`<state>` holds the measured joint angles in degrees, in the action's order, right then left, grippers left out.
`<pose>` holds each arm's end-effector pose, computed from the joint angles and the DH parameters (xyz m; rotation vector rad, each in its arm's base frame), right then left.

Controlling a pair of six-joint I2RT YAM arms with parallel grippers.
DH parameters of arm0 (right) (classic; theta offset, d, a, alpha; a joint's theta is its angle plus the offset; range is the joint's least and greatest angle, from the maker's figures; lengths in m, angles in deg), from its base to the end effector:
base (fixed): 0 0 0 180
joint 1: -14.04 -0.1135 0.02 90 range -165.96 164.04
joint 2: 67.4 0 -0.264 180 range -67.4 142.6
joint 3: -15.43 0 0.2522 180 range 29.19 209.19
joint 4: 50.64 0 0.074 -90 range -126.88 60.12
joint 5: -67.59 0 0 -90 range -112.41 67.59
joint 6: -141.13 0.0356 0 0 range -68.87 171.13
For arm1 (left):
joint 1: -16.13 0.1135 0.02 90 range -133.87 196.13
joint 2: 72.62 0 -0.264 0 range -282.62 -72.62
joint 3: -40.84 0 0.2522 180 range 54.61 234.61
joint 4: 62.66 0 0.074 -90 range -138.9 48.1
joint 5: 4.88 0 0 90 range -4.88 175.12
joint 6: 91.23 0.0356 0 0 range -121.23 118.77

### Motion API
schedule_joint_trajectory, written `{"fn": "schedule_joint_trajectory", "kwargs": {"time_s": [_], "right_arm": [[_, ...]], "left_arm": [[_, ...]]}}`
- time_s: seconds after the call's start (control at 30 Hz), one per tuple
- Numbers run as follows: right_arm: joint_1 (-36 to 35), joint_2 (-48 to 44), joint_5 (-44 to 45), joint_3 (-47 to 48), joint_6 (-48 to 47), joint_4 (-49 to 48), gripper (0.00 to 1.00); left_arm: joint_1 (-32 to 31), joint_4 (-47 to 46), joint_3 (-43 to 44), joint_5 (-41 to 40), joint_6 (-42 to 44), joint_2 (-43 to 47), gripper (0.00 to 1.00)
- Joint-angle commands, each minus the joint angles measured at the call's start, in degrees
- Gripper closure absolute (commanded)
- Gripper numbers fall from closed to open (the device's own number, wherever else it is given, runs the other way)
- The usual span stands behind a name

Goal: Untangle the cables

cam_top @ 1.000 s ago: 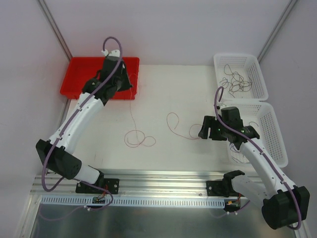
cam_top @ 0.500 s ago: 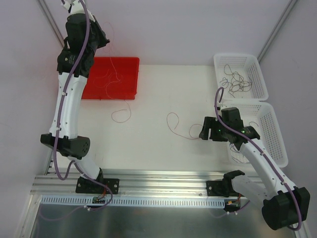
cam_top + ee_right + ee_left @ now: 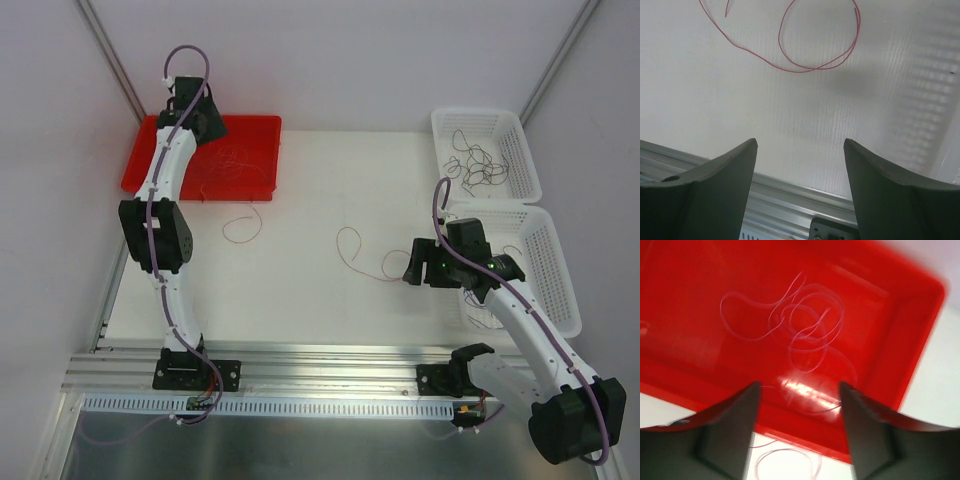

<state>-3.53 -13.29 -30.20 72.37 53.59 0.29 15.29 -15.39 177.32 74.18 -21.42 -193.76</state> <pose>0.1798 0.0620 0.2585 -0.3815 2.3955 0.3240 0.4923 -0.0005 0.3486 -0.4660 2.0649 -0.0151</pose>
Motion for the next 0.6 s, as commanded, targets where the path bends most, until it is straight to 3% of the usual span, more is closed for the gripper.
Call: {"fn": "schedule_joint_trajectory", "kwargs": {"time_s": [0.0, 0.1, 0.17, 0.33, 0.57], "right_arm": [[-0.4, -1.0, 0.8, 1.4, -0.6, 0.5, 0.26], [-0.4, -0.8, 0.0, 1.0, -0.3, -0.2, 0.26], [-0.4, -0.9, -0.5, 0.5, 0.0, -0.9, 0.26], [-0.5, -2.2, -0.8, -0.9, 0.4, -1.6, 0.26], [-0.4, -3.9, -0.8, -1.7, 0.6, -1.0, 0.26]], "left_arm": [[-0.4, -0.9, -7.5, 2.9, -3.2, 7.6, 0.25], [-0.8, -2.5, -18.6, 4.3, -4.8, 14.5, 0.09], [-1.3, -4.1, -27.9, 4.9, -6.5, 20.3, 0.07], [-3.6, -9.2, -46.9, 4.6, -13.3, 30.8, 0.11], [-7.1, -12.4, -57.2, 3.6, -16.7, 30.7, 0.2]]}}
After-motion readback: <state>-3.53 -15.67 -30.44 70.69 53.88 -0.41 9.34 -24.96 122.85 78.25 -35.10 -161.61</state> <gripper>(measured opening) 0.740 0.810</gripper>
